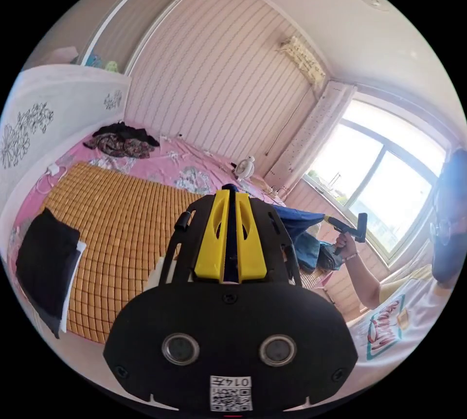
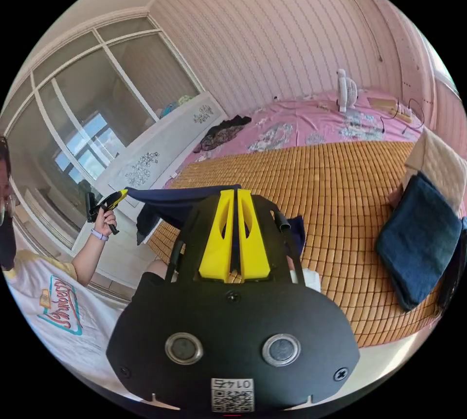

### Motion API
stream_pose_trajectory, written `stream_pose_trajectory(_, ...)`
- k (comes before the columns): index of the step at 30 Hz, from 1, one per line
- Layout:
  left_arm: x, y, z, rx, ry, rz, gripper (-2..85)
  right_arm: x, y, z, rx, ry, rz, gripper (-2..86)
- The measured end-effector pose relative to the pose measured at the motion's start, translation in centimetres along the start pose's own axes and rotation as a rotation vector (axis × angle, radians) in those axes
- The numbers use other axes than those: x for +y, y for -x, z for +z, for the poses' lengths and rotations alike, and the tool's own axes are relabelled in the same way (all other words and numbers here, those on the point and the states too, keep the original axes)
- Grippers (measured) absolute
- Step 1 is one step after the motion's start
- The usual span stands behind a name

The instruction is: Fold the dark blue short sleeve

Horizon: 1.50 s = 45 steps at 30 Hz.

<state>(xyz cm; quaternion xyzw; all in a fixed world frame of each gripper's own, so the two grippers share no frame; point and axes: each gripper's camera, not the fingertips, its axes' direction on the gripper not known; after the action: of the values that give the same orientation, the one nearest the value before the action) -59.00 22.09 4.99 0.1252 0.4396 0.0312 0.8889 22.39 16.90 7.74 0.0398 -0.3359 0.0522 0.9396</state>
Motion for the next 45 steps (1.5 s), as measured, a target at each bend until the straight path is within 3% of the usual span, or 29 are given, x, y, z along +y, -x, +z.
stream_pose_trajectory(5, -5.4, -10.5, -8.1, 0.123, -0.248, 0.243, -0.5, -5.7, 7.2, -12.1, 0.093, -0.261, -0.221, 0.4)
stream_pose_trajectory(11, -2.7, -17.5, -17.4, 0.128, -0.479, 0.397, -0.5, -5.6, 13.7, -23.0, 0.075, -0.494, -0.341, 0.4)
stream_pose_trajectory(20, -2.3, -20.9, -21.5, -0.029, -0.518, 0.439, -0.5, -1.2, 18.2, -30.5, -0.088, -0.595, -0.396, 0.3)
stream_pose_trajectory(23, -5.2, -17.5, -16.7, -0.064, -0.370, 0.338, -0.4, -3.6, 17.9, -28.9, -0.107, -0.541, -0.384, 0.3)
stream_pose_trajectory(29, -7.4, -6.1, -1.3, -0.135, -0.012, -0.043, -0.4, -9.4, 12.0, -13.4, 0.098, -0.160, -0.191, 0.3)
stream_pose_trajectory(32, -8.8, -4.6, 2.9, -0.203, 0.049, -0.058, -0.5, -11.5, 8.8, -6.2, 0.132, -0.032, -0.077, 0.3)
stream_pose_trajectory(36, -13.8, -6.0, 2.7, -0.228, -0.076, 0.047, -0.5, -16.7, 7.2, -5.2, 0.074, -0.163, 0.014, 0.3)
stream_pose_trajectory(40, -16.1, -6.9, 1.3, -0.160, -0.207, 0.125, -0.5, -20.2, 8.3, -8.4, 0.029, -0.384, -0.086, 0.3)
stream_pose_trajectory(45, -12.6, -2.9, 5.6, -0.237, -0.012, 0.153, -0.4, -17.1, 6.3, -5.8, 0.065, -0.334, -0.128, 0.4)
